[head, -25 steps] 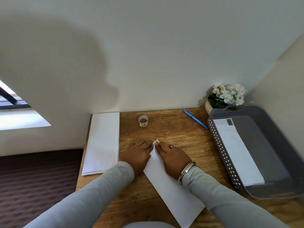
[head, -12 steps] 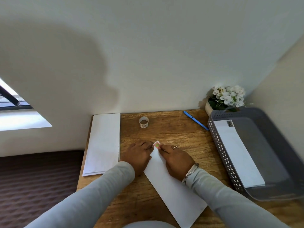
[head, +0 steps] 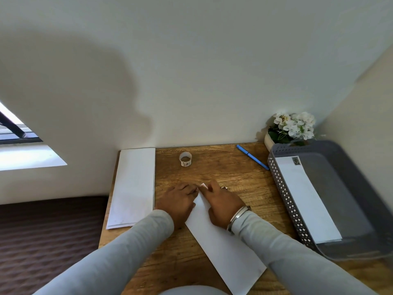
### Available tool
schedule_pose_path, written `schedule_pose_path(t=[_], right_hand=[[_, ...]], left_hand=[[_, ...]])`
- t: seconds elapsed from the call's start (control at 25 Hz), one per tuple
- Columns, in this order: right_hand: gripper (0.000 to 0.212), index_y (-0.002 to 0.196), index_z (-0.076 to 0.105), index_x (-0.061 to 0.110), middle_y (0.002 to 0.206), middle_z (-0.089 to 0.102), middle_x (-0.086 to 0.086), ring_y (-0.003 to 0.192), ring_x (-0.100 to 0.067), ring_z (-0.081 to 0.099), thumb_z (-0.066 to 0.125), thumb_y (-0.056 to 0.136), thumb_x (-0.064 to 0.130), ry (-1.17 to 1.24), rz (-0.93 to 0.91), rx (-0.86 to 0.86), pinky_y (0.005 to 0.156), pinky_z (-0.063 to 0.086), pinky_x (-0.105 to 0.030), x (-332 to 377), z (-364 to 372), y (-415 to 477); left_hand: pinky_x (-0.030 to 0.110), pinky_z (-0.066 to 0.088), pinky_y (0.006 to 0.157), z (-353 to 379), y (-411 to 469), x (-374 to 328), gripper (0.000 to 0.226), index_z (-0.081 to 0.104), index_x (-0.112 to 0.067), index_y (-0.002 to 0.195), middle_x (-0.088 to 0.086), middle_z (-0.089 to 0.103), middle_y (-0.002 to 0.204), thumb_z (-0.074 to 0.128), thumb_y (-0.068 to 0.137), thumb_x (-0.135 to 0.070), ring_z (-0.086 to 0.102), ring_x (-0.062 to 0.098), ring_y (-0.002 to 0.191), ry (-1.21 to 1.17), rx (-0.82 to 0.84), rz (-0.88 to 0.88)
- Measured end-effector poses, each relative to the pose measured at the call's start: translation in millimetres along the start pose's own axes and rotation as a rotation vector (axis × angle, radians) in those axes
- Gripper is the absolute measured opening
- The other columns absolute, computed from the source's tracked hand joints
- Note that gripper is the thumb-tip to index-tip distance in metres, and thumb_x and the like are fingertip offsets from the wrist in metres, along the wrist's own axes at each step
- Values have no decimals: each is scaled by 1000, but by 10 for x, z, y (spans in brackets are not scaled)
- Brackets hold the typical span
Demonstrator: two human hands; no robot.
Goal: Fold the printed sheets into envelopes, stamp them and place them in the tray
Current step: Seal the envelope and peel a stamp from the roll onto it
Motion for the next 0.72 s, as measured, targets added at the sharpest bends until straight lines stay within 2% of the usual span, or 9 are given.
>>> schedule_pose_path(t=[0.08,0.2,0.32,0.52,0.72], right_hand=[[73,152,27,29,146,31,-5,110,-30,58,58,86,27,40,55,16,83,57,-40,-25,-2,26],[67,148,34,31,145,34,-1,108,-28,59,56,84,29,96,45,-23,83,57,-37,-70,17,0],[63,147,38,25,144,38,-1,108,-25,58,52,86,28,85,3,-67,85,56,-34,-118,78,-94],[59,149,42,15,149,44,-8,122,-29,55,52,91,20,-14,-116,-117,93,53,-37,-150,120,-171],[67,153,34,18,153,43,-6,116,-30,59,55,89,23,-63,-159,-96,85,56,-40,-116,98,-148]], left_hand=[[36,19,120,18,7,2,54,26,-20,157,-1,24,163,38,106,-34,19,21,150,17,6,-4],[38,23,119,56,26,18,53,29,-20,155,-1,26,162,39,105,-34,21,22,149,25,15,-3],[37,24,119,75,31,17,53,30,-20,155,-1,28,162,40,105,-34,22,21,148,28,13,-11],[38,24,119,54,31,15,53,31,-20,154,-1,27,162,40,105,-35,22,21,148,8,3,-5],[34,19,121,46,4,42,56,26,-21,157,-2,24,163,37,105,-39,20,18,150,-51,43,-34]])
Point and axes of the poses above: each hand's wrist, its own y-axis towards the middle knuckle, its own z-axis out of the palm, x = y × z, the point moved 2 cm from there along y, towards the middle knuckle
